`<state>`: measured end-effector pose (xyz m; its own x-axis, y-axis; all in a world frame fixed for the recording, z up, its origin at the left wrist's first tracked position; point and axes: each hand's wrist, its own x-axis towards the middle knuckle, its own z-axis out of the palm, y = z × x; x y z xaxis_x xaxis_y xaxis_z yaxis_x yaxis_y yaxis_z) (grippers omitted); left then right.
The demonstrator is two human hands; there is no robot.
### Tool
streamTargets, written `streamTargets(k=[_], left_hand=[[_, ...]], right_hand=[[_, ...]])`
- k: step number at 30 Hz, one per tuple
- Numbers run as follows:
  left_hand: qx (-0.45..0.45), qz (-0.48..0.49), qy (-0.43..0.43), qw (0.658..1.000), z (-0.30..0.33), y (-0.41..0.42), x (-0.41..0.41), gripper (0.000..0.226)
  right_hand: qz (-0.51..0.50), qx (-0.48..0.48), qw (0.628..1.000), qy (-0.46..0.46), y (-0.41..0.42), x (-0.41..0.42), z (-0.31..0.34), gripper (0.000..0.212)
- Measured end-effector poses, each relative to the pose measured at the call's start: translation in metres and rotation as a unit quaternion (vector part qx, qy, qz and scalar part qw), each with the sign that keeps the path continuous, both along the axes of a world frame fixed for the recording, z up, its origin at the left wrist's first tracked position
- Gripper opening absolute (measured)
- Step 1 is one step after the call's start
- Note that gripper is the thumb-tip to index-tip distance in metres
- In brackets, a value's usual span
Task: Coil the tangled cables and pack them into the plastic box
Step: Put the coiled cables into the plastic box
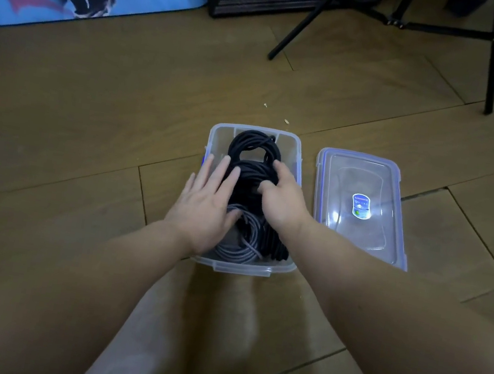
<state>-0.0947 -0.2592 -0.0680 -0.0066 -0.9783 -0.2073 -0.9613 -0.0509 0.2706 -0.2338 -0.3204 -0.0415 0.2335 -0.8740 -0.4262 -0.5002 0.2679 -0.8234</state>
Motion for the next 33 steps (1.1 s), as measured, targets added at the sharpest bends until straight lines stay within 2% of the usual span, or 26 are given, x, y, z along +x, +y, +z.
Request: streamTargets(k=[4, 7, 12, 15, 19, 22, 26, 29, 33], left_hand=[[-0.004, 0.023, -0.008, 1.0, 0.002, -0.017, 0.006, 0.067], [0.013, 0.044, 0.017, 0.999, -0.002, -0.022, 0.009, 0.065], [-0.008, 0.023, 0.039, 0.999, -0.009, -0.025, 0.009, 0.066], [-0.006, 0.018, 0.039, 0.999, -0.01, -0.025, 0.011, 0.067], [0.01, 0.015, 0.004, 1.0, -0.008, -0.025, 0.009, 0.069], [0.033, 0.032, -0.027, 0.999, -0.003, -0.026, 0.006, 0.072], [-0.009, 0.005, -0.091, 0.996, -0.001, -0.021, 0.004, 0.073], [0.019, -0.028, -0.106, 0.994, -0.005, -0.019, 0.0, 0.07], [0.045, -0.007, -0.085, 0.995, 0.002, -0.024, -0.005, 0.066]], right_hand=[[-0.046, 0.008, 0.998, -0.03, -0.021, 0.012, -0.007, 0.076], [-0.048, 0.038, 0.998, -0.027, -0.026, 0.014, -0.006, 0.072], [-0.05, 0.043, 0.997, -0.041, -0.032, 0.016, -0.022, 0.065], [-0.013, 0.035, 0.999, -0.02, -0.03, 0.019, -0.028, 0.072], [0.009, 0.058, 0.998, 0.0, -0.037, 0.015, -0.023, 0.064], [0.023, -0.024, 0.998, 0.058, -0.029, 0.017, -0.022, 0.061], [0.035, -0.131, 0.987, 0.088, -0.01, 0.017, -0.029, 0.058], [0.125, -0.116, 0.975, 0.14, -0.012, 0.013, -0.033, 0.056], [0.14, -0.11, 0.975, 0.132, -0.016, 0.012, -0.018, 0.056]])
